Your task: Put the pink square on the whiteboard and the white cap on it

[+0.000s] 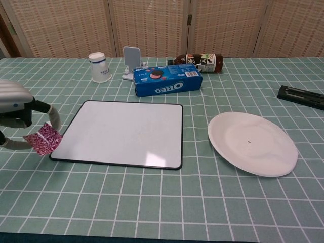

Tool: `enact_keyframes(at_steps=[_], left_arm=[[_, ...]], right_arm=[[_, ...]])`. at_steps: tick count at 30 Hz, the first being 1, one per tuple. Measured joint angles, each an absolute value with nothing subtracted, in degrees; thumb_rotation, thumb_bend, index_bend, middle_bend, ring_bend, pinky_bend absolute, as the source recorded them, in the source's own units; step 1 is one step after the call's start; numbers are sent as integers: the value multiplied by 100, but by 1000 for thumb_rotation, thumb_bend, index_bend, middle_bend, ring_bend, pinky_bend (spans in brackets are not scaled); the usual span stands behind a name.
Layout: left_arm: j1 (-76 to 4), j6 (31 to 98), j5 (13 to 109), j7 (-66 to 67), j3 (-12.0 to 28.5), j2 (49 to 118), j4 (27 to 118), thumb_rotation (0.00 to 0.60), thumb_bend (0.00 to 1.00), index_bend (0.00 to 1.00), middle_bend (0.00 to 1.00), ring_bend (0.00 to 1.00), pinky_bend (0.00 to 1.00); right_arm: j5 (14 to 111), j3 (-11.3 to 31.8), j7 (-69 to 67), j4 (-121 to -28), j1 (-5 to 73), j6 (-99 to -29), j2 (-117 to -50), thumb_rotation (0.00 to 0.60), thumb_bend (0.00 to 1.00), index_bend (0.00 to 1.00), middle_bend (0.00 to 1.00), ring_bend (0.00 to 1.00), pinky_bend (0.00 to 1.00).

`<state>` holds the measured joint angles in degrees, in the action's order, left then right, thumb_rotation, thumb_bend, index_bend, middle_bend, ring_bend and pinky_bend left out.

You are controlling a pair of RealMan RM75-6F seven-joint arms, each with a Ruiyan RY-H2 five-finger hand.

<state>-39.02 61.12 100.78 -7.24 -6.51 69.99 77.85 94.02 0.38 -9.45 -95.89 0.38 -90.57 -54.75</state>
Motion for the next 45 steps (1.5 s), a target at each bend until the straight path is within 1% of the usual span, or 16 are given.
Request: enact_keyframes(at_steps=[6, 13, 19, 20, 24, 25, 28, 30, 32, 36, 38, 40, 45], left_arm=[[-4255, 5656, 9797, -700, -335, 7088, 7944, 600, 258, 354, 1000, 1000, 1000], [-4629, 5086, 9400, -506, -22, 7488, 7903, 600, 259, 350, 1000, 1000, 1000], [-4889, 4728, 9073, -281, 208, 7773, 7830, 600, 258, 339, 1000, 1000, 1000], [-4917, 4683, 9015, -257, 238, 7802, 7821, 600, 258, 326, 1000, 1000, 1000], [-4991, 4530, 8708, -86, 364, 7899, 7783, 600, 258, 202, 998, 1000, 1000], [-5000, 4499, 8600, -24, 400, 7918, 7778, 600, 258, 184, 998, 1000, 1000], [-4984, 4477, 8337, 90, 480, 7935, 7782, 600, 258, 171, 997, 1000, 1000], [-4939, 4490, 8220, 108, 501, 7910, 7800, 600, 258, 181, 997, 1000, 1000], [-4866, 4558, 8177, 107, 499, 7854, 7810, 600, 258, 216, 997, 1000, 1000], [-4663, 4753, 8145, 85, 424, 7719, 7810, 600, 258, 336, 997, 1000, 1000], [-4532, 4837, 8137, 67, 335, 7646, 7792, 600, 258, 374, 997, 1000, 1000], [-4414, 4892, 8143, 19, 228, 7606, 7736, 600, 258, 392, 998, 1000, 1000], [-4249, 4969, 8153, -52, 99, 7657, 7426, 600, 258, 386, 999, 1000, 1000]], right_arm=[[9404, 53, -947, -9604, 66, -9036, -5452, 600, 221, 248, 347, 305, 363], [9363, 39, -944, -9603, 52, -9020, -5428, 600, 221, 248, 347, 305, 363], [9348, 38, -947, -9603, 37, -9033, -5421, 600, 221, 248, 347, 305, 363], [9344, 37, -949, -9602, 33, -9034, -5421, 600, 221, 248, 348, 304, 363], [9331, 32, -963, -9590, 6, -9064, -5419, 600, 221, 248, 347, 305, 363], [9326, 32, -968, -9585, -4, -9077, -5418, 600, 221, 248, 347, 305, 363], [9316, 32, -980, -9569, -21, -9099, -5413, 600, 221, 248, 347, 305, 363], [9315, 34, -985, -9560, -27, -9110, -5413, 600, 221, 248, 347, 305, 363], [9326, 35, -993, -9558, -27, -9114, -5416, 600, 221, 248, 347, 305, 363], [9346, 36, -999, -9549, -16, -9109, -5428, 600, 221, 248, 347, 305, 363], [9357, 39, -1002, -9543, -6, -9103, -5440, 600, 221, 248, 347, 305, 363], [9373, 41, -1006, -9537, 9, -9090, -5454, 600, 221, 248, 347, 305, 363], [9396, 42, -1015, -9518, 43, -9051, -5485, 600, 221, 248, 347, 305, 363]])
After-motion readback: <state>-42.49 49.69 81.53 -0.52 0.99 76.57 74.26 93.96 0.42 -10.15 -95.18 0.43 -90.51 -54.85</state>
